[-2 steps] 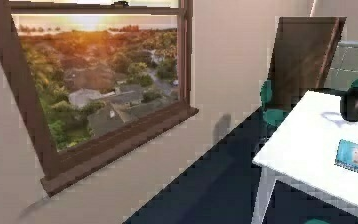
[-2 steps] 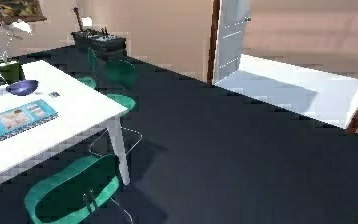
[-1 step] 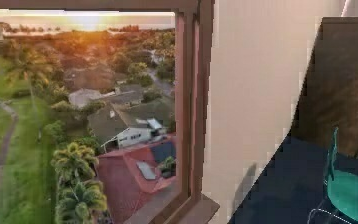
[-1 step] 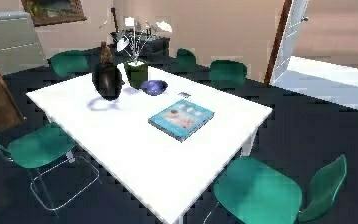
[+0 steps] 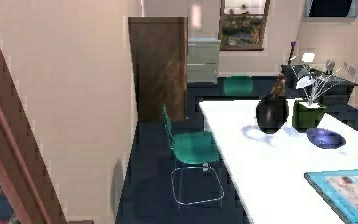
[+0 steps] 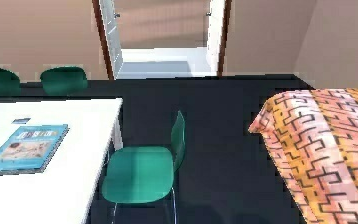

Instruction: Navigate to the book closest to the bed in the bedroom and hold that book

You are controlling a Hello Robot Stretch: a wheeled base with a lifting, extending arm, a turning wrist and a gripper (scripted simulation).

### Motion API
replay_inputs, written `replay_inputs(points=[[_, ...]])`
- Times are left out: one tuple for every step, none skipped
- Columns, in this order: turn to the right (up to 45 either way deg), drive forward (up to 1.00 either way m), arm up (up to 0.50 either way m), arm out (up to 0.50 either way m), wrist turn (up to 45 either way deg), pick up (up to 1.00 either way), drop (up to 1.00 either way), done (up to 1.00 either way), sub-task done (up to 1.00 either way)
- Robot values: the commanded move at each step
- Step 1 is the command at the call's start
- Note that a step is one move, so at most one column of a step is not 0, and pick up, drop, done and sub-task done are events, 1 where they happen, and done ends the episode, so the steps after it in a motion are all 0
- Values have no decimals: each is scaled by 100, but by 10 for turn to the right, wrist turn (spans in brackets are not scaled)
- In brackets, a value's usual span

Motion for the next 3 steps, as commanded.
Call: replay_inputs(points=[[0,75,0,0,0,0,0,0,0],[0,0,50,0,0,0,0,0,0],[0,0,34,0,0,0,0,0,0]])
